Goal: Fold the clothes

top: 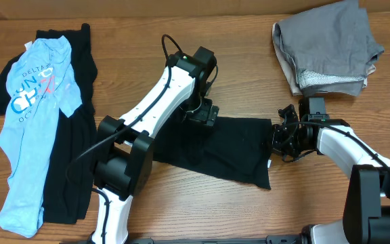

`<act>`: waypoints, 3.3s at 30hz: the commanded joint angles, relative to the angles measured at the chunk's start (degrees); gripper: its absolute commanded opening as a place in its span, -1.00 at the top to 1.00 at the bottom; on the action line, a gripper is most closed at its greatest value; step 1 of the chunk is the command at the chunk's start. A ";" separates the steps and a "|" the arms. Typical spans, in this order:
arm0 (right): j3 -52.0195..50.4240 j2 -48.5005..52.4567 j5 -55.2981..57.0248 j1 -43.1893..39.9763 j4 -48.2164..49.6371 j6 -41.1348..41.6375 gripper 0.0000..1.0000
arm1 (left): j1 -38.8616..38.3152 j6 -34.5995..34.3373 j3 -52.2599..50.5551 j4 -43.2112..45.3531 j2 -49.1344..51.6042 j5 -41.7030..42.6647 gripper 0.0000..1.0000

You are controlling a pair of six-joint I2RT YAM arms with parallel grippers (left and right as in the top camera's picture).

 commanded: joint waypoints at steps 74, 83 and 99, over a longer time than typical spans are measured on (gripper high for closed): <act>32.87 -7.52 11.52 -0.20 -34.56 -1.05 0.92 | 17.77 4.46 29.11 -15.54 0.33 -12.63 -1.00; 38.38 -6.56 12.90 18.12 -28.59 5.31 0.92 | 24.59 5.25 29.09 -9.22 0.63 -12.39 -1.00; 38.23 13.94 15.98 37.24 -18.97 9.03 -0.88 | 27.43 5.25 29.07 -9.05 0.74 -11.98 -0.99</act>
